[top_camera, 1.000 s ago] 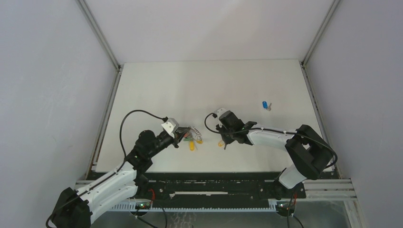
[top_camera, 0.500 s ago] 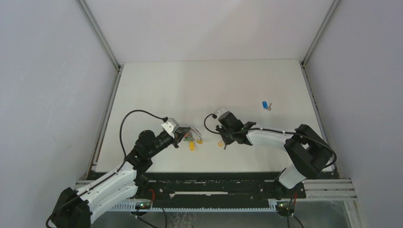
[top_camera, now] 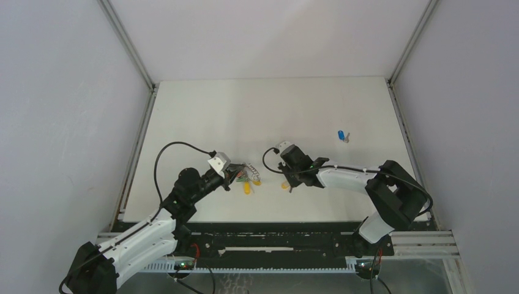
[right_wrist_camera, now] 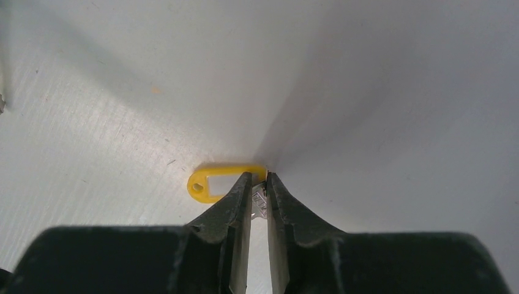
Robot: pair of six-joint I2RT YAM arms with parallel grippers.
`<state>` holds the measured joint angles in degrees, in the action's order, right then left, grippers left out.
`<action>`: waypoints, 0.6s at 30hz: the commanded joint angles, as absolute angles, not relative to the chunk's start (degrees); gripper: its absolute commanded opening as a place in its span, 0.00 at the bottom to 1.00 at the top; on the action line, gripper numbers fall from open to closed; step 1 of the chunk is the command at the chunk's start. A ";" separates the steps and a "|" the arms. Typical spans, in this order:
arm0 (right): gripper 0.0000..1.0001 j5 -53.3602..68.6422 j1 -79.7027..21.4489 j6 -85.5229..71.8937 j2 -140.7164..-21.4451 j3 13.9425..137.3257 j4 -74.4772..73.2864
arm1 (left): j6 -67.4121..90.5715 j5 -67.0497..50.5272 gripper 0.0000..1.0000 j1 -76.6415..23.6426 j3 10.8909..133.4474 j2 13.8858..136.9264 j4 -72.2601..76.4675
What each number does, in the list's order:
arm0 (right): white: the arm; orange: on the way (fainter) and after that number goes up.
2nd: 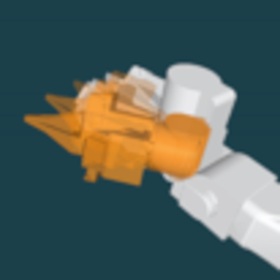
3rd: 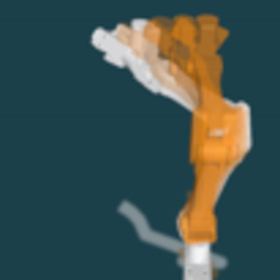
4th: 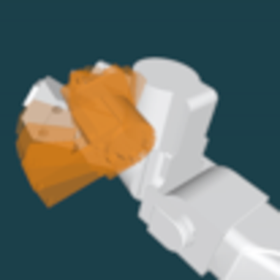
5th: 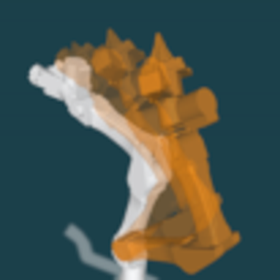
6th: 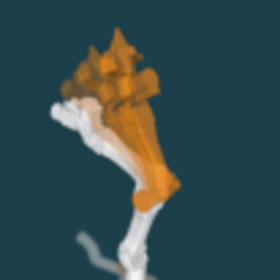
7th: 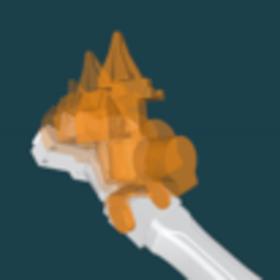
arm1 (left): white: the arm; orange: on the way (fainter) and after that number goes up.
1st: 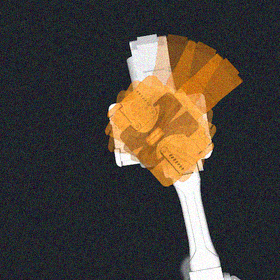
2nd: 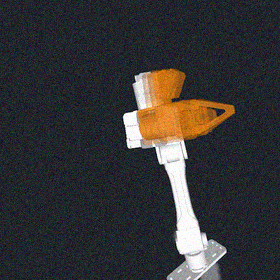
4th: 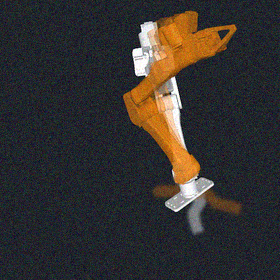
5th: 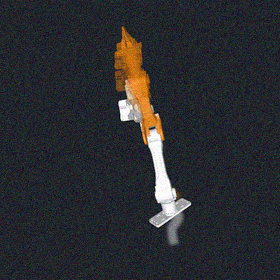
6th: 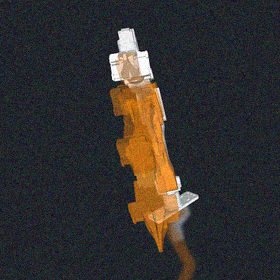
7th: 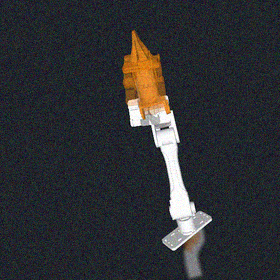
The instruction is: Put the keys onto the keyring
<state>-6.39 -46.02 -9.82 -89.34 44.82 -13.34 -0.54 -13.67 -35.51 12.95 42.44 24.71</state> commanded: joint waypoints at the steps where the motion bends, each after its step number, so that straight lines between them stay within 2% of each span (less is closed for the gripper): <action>1: 0.15 -7.77 -46.71 -10.42 -86.59 45.05 -14.67 | -0.01 -13.80 0.00 -35.77 13.36 41.60 28.74; 18: 0.13 -8.48 -46.71 -10.51 -87.33 45.35 -15.41 | 0.00 -14.11 0.00 -35.77 13.27 41.29 28.76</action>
<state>-7.38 -46.24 -9.82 -87.77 44.82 -15.88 -0.54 -13.67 -35.51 12.95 42.33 24.73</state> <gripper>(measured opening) 0.135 0.011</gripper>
